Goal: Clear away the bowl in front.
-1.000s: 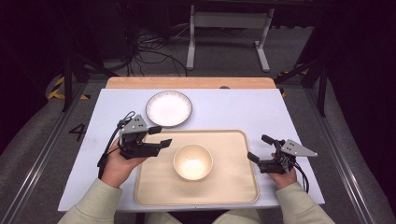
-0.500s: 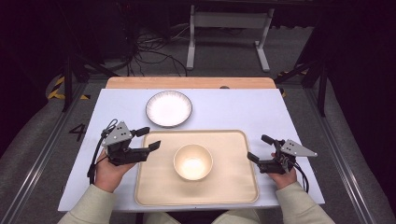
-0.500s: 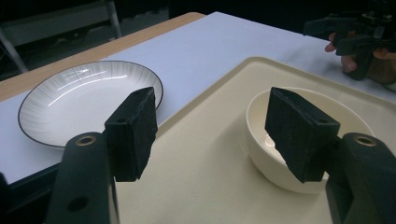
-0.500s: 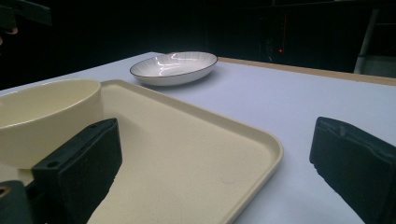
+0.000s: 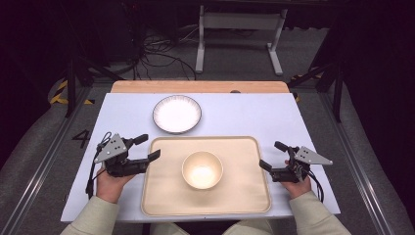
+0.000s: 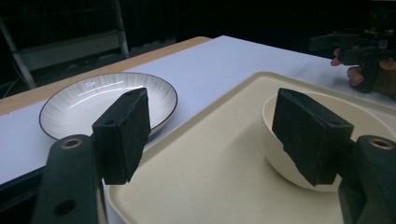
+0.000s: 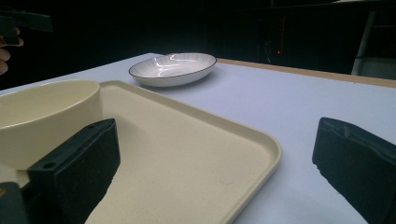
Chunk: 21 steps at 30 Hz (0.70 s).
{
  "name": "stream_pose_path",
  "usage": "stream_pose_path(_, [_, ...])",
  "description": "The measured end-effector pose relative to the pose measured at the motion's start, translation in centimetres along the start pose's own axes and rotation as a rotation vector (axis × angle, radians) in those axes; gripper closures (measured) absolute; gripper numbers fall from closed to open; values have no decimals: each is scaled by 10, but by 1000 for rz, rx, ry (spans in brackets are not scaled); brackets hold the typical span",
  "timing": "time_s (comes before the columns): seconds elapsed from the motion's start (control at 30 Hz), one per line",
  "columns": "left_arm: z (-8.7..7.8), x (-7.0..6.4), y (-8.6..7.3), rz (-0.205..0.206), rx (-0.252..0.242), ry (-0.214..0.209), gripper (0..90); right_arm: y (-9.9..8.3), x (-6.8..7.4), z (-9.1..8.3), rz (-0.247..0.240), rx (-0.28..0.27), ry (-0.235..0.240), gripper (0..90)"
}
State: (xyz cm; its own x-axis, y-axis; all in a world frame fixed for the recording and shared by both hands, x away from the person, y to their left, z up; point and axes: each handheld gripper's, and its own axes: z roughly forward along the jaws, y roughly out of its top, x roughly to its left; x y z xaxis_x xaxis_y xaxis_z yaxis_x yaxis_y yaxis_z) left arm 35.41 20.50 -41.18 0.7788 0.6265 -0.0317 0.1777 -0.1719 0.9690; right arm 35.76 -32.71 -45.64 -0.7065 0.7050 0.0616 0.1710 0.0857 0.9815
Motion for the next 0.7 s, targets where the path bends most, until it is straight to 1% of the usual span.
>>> stream_pose_path(0.07, [-1,2,-5,-28,-5,5,286,0,0,0,-1,-1,-1,11])
stream_pose_path(0.1, [-1,4,-8,-32,-6,15,286,0,0,0,0,0,-2,10])
stream_pose_path(0.2, [1,8,-15,-81,-12,13,288,0,0,0,-7,-4,-4,10])
stream_pose_path(0.27, [1,10,-18,-84,-7,18,289,0,1,-1,-12,-3,-6,10])
stream_pose_path(0.4, [2,11,-26,-62,9,40,288,0,1,-1,-22,-3,-11,9])
stream_pose_path(0.43, [2,11,-28,-61,13,50,290,0,1,-2,-24,-4,-10,9])
stream_pose_path(0.47, [3,10,-31,-50,26,62,294,0,1,-2,-25,-4,-11,9])
stream_pose_path(0.5, [4,9,-32,-48,32,64,297,0,1,-2,-28,-4,-13,8])
stream_pose_path(0.53, [4,10,-34,-33,41,66,299,0,1,-2,-28,-6,-14,9])
stream_pose_path(0.67, [5,11,-39,-33,44,63,311,0,1,-2,-30,-8,-15,8])
stream_pose_path(0.7, [6,11,-41,-39,47,61,314,0,0,-3,-30,-9,-15,8])
